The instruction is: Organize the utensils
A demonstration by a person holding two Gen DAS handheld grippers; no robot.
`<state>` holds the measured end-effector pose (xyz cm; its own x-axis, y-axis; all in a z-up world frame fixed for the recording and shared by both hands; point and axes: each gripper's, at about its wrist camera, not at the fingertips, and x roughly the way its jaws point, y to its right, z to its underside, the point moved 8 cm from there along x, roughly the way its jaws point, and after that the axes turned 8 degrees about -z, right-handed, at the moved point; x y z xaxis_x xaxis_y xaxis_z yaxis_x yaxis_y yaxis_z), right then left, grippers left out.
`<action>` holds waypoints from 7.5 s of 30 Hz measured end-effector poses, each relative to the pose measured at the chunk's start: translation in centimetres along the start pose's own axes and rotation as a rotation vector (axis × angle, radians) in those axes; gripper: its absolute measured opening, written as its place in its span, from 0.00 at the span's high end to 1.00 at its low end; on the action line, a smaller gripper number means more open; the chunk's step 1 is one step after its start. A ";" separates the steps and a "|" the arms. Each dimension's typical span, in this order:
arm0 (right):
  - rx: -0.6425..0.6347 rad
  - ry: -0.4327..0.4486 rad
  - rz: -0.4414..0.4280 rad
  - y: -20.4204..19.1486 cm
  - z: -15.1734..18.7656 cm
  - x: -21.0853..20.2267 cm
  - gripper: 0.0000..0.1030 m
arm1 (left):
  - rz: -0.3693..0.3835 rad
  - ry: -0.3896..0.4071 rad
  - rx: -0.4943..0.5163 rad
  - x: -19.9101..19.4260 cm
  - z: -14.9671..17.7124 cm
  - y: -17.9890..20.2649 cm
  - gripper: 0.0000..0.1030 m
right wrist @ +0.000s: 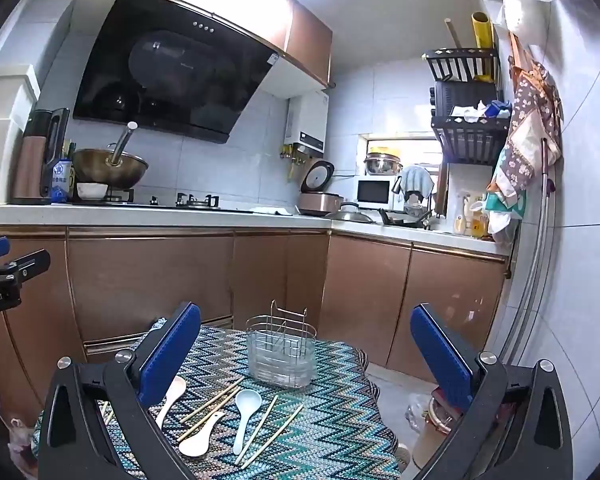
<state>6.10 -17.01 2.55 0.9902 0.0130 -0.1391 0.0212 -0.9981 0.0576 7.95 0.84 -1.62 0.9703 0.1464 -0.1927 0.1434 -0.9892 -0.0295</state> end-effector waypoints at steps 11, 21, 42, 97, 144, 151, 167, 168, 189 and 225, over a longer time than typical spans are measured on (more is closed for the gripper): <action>0.014 -0.027 0.021 0.1 0.7 0.1 0.00 | 0.000 -0.017 -0.004 -0.1 0.5 0.2 0.04; 0.020 -0.013 0.028 0.3 0.4 0.1 0.00 | 0.004 -0.031 -0.002 0.3 0.9 0.3 0.04; 0.015 -0.048 0.018 0.2 1.5 1.2 0.00 | 0.015 -0.053 0.035 1.8 1.5 1.3 0.04; 0.216 -0.532 -0.323 1.0 16.0 18.6 0.36 | 0.315 -0.526 0.016 19.0 11.0 4.7 0.05; 0.160 -0.849 -0.704 -5.4 25.5 32.4 0.93 | 0.506 -0.941 0.075 30.2 22.1 7.2 0.93; 0.098 -0.714 -0.631 -5.5 20.6 29.0 0.93 | 0.444 -0.782 0.057 27.8 16.9 6.0 0.93; 0.042 -0.261 -0.287 1.3 4.1 27.5 0.93 | 0.449 -0.450 -0.098 28.6 -0.1 10.5 0.93; 0.043 -0.228 -0.254 1.8 3.1 27.9 0.93 | 0.437 -0.424 -0.112 29.0 -1.2 11.3 0.93; -0.022 -0.047 0.117 5.1 7.6 33.5 0.93 | 0.102 -0.078 -0.050 32.8 1.9 22.2 0.93; 0.165 -0.117 0.072 4.8 6.2 19.3 0.53 | 0.118 -0.158 -0.077 22.6 0.0 11.0 0.63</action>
<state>24.50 -21.96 -5.97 0.9653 -0.0560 -0.2549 -0.0813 -0.9926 -0.0900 31.50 -6.72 -6.29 0.9395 0.0217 -0.3419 0.0509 -0.9958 0.0767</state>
